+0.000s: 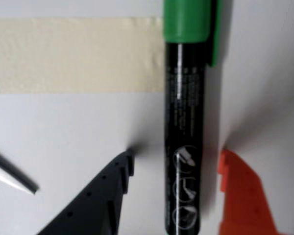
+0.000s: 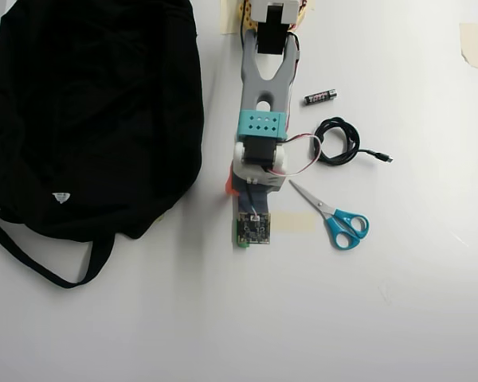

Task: Put the green marker into the black bag

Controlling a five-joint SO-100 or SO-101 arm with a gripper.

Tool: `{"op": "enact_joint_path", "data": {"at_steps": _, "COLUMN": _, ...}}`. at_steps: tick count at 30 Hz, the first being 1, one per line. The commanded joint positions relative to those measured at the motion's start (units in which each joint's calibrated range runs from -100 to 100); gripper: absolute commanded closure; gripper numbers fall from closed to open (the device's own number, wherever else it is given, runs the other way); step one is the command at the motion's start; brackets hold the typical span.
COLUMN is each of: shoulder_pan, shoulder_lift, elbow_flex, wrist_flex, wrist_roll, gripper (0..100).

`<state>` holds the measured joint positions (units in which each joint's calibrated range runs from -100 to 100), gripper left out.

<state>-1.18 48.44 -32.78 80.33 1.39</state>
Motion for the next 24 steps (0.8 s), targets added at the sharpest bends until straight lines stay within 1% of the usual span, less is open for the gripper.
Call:
{"op": "enact_joint_path", "data": {"at_steps": 1, "shoulder_pan": 0.1, "shoulder_lift": 0.1, "elbow_flex": -0.7, "wrist_flex": -0.5, "wrist_roll": -0.2, "gripper": 84}}
{"op": "enact_joint_path", "data": {"at_steps": 5, "shoulder_pan": 0.1, "shoulder_lift": 0.1, "elbow_flex": -0.7, "wrist_flex": -0.5, "wrist_roll": -0.2, "gripper": 89}}
{"op": "enact_joint_path", "data": {"at_steps": 12, "shoulder_pan": 0.1, "shoulder_lift": 0.1, "elbow_flex": -0.7, "wrist_flex": -0.5, "wrist_roll": -0.2, "gripper": 90}}
{"op": "enact_joint_path", "data": {"at_steps": 15, "shoulder_pan": 0.1, "shoulder_lift": 0.1, "elbow_flex": -0.6, "wrist_flex": -0.5, "wrist_roll": -0.2, "gripper": 98}}
{"op": "enact_joint_path", "data": {"at_steps": 24, "shoulder_pan": 0.0, "shoulder_lift": 0.1, "elbow_flex": -0.6, "wrist_flex": -0.5, "wrist_roll": -0.9, "gripper": 98}}
